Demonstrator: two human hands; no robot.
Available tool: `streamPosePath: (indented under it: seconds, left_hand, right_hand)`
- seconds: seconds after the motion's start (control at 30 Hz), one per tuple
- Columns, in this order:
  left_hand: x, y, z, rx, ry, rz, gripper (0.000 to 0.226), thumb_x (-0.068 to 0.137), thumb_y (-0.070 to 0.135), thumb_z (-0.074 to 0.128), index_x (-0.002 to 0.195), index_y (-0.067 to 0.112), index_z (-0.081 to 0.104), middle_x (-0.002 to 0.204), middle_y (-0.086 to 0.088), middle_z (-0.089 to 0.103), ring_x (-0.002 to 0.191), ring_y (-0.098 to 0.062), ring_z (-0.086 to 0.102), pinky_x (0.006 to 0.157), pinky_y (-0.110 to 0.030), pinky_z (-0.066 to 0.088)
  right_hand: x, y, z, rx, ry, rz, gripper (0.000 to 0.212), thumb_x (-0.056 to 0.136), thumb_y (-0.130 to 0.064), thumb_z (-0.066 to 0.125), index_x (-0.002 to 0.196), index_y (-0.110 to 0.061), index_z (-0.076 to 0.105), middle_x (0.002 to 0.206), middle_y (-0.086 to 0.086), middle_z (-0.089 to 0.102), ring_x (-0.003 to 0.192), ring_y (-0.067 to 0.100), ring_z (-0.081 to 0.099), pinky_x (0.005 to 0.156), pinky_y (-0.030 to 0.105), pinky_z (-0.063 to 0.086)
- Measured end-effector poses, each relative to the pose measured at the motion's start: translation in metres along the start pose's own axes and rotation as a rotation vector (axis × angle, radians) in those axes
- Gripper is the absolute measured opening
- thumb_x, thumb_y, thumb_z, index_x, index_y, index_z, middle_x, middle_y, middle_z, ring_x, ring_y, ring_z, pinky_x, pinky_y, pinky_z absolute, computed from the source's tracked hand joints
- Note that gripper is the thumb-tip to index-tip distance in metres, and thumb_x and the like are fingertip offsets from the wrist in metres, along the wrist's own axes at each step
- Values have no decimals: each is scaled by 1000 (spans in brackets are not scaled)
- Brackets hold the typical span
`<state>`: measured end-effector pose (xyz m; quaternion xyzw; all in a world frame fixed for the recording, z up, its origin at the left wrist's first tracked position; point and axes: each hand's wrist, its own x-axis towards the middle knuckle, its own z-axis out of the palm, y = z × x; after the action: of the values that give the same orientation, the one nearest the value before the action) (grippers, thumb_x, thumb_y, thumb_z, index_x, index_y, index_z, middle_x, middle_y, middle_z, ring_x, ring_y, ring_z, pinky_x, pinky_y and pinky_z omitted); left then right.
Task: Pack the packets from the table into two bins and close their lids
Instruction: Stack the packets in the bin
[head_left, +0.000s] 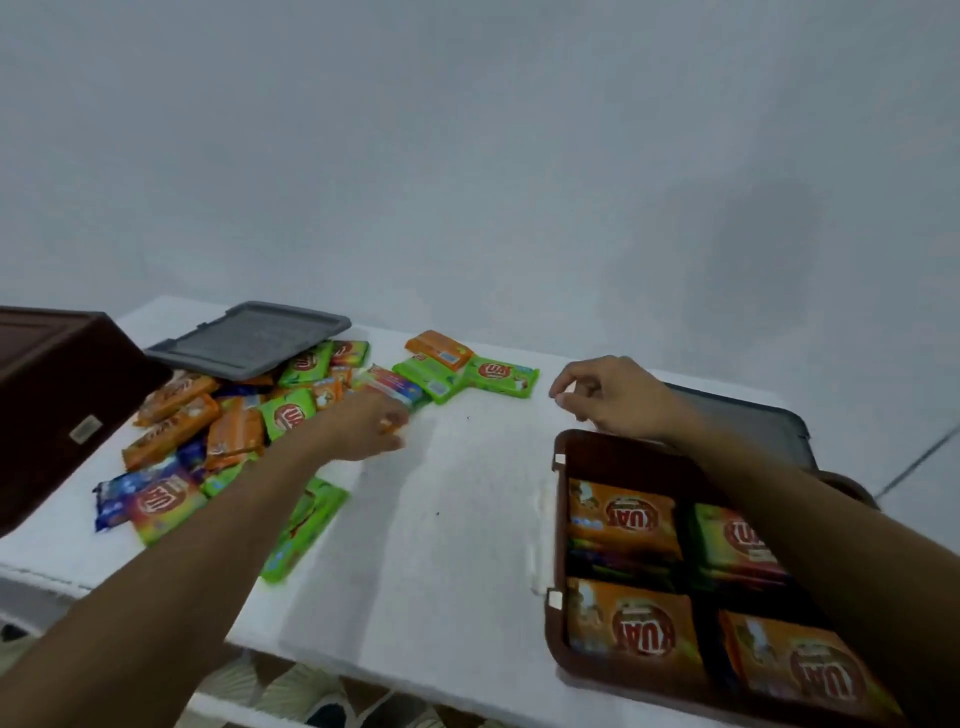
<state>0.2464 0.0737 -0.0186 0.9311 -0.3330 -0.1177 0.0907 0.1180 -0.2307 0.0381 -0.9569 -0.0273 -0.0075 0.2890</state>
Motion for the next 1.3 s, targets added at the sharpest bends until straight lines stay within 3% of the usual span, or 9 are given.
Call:
streamPosePath:
  seconds: [0.13,0.27,0.5,0.6,0.77,0.9,1.03,1.2,1.3]
  left_hand:
    - [11,-56,4,113,-22,6,54,81,20,68,133,28,55,139,-2,51,123,-22,50,101,-38,43]
    - [35,-79,0,269,-73,116,67,83,26,66,145,27,41,154,4,32,137,-21,36,112,-43,29]
    - [48,-106,7,246,29,397,56,86,43,66,135,20,56,143,4,44,122,-20,41,101,-34,35]
    - [48,-116,16,258,90,475,53,92,48,53,135,17,55,140,-1,49,118,-24,44,99,-40,40]
    - [50,-120,18,224,236,487,53,97,52,28,126,19,58,124,0,60,103,-21,52,84,-40,45]
    - [54,-120,13,71,215,462,54,98,53,22,117,20,61,112,2,64,95,-19,54,80,-41,46]
    - [63,-115,-1,-141,119,363,38,98,46,33,89,21,59,79,5,57,70,-13,51,65,-41,46]
    - [76,-107,-11,-379,-15,230,45,104,30,37,61,19,32,56,4,33,51,-9,31,54,-30,28]
    - [79,-108,-6,-499,-32,141,46,104,33,36,61,19,31,53,6,30,48,-8,28,54,-28,29]
  right_hand:
    - [69,-18,32,-51,-146,-25,7,93,-27,60,96,-26,67,70,-11,66,55,1,59,65,21,46]
    - [117,-32,58,-142,-264,-39,14,95,-26,57,105,-23,65,79,-11,64,66,-3,57,74,24,47]
    - [166,-38,79,-231,-359,40,17,95,-26,53,108,-30,63,100,0,67,84,15,65,76,28,51]
    - [186,-38,90,-386,-343,20,30,93,-26,57,123,-27,60,121,3,60,108,21,57,91,35,47]
    - [204,-41,110,-518,-415,30,65,93,-32,60,150,-19,32,155,7,33,141,24,31,113,36,29]
    - [209,-41,118,-536,-376,27,70,89,-44,63,146,-14,37,146,12,39,132,26,38,109,36,34]
    - [203,-38,127,-541,-293,-7,70,76,-54,73,130,-15,51,130,5,46,118,22,44,94,32,41]
    - [191,-40,131,-619,-171,-50,51,80,-46,72,114,-12,55,116,7,55,101,21,51,73,27,34]
    - [188,-45,132,-591,-147,32,59,81,-30,69,130,-9,43,113,12,58,94,25,55,67,29,38]
